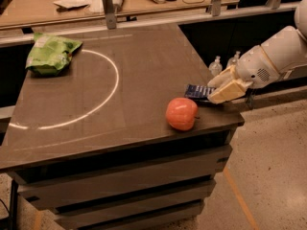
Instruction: Move rxbar blueberry near apple
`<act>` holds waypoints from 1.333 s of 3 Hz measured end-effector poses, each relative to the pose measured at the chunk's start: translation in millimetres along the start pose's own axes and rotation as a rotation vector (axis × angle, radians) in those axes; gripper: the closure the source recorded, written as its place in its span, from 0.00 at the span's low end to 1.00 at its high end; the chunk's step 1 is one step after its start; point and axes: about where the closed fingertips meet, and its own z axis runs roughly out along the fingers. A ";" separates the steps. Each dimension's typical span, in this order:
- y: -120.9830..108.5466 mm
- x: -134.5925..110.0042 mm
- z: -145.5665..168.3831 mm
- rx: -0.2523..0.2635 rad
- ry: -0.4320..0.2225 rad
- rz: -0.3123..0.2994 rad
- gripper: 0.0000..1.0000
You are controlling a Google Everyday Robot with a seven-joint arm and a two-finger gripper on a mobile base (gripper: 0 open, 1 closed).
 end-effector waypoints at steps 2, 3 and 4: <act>10.9 7.9 4.7 -0.027 -0.001 0.007 0.63; 14.6 7.3 4.7 -0.045 -0.010 0.004 0.39; 18.6 8.2 1.8 -0.052 -0.002 -0.002 0.16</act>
Offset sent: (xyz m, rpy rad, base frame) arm -0.0206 -0.0025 -0.0084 0.0174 0.0392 0.0221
